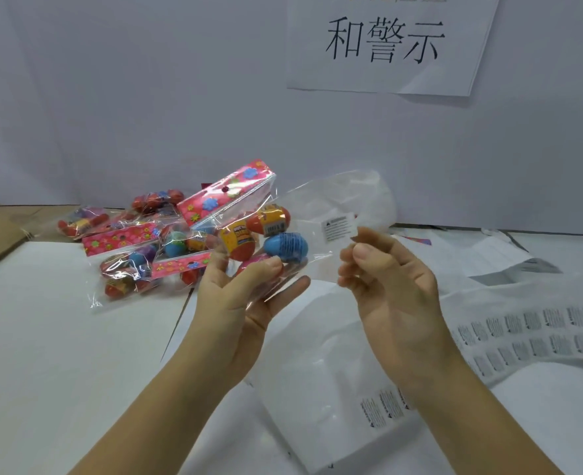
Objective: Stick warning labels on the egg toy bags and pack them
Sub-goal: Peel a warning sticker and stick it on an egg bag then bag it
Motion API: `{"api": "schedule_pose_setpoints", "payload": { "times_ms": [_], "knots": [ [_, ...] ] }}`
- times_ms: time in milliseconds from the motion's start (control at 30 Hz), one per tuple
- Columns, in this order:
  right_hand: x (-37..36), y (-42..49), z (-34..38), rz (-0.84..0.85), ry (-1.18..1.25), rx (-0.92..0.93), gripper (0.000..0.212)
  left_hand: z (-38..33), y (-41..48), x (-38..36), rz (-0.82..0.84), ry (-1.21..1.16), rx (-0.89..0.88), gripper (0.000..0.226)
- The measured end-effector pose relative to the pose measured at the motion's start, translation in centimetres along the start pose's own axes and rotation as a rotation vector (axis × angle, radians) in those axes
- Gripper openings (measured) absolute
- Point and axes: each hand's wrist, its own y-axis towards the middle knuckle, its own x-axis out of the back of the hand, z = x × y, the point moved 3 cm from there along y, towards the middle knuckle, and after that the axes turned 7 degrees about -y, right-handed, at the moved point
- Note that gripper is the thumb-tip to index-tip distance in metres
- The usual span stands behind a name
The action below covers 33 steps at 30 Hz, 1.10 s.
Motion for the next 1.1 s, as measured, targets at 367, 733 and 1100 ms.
{"api": "schedule_pose_setpoints", "payload": {
  "times_ms": [367,733,1100],
  "knots": [
    [-0.68,-0.35,-1.1,0.155,-0.061,-0.132,0.017,0.17,-0.49,-0.38,0.054,0.133,-0.13,0.08],
    [-0.73,-0.61,-1.02,0.135,-0.177,-0.091,0.017,0.07,-0.41,-0.16,0.059,0.189,-0.178,0.078],
    [-0.78,-0.67,-1.09,0.148,-0.211,-0.085,0.016,0.03,-0.31,0.0,0.044,0.205,-0.201,0.074]
  ]
}}
